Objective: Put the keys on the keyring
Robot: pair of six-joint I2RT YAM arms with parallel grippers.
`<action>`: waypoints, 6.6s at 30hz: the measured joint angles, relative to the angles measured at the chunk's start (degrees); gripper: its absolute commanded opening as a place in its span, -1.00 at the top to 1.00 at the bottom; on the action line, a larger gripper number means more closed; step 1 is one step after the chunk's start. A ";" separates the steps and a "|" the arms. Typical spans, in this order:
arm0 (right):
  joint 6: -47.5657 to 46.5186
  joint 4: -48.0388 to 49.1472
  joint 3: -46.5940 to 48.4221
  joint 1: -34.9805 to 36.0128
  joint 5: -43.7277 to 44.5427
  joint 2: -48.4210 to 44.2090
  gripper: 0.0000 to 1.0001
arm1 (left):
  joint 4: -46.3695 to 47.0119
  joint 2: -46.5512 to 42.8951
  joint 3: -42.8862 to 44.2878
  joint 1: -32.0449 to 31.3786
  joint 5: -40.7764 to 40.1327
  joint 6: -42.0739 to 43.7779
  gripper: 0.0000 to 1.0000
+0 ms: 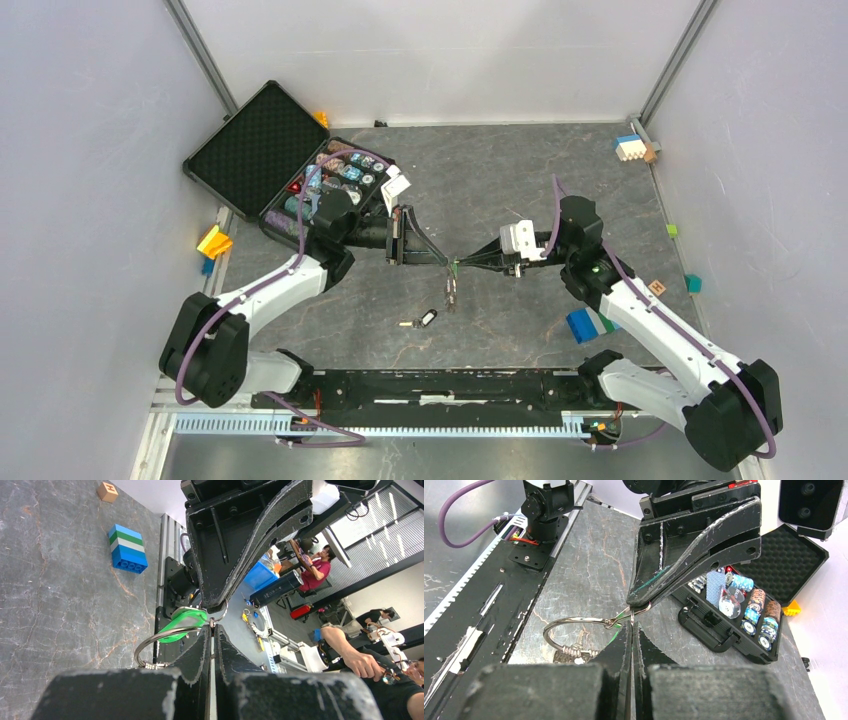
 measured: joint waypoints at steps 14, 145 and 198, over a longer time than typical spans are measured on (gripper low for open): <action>2.16 2.38 0.00 0.87 0.39 0.07 1.00 | 1.11 0.59 -0.07 -0.02 -0.02 -0.22 0.95; -5.88 -12.68 7.30 3.72 7.96 7.58 0.24 | -30.34 -4.98 3.32 -3.06 -2.25 29.35 0.96; 11.41 -0.17 1.95 3.30 2.49 11.54 0.23 | -25.81 -13.75 -2.14 -2.03 -12.81 45.64 0.96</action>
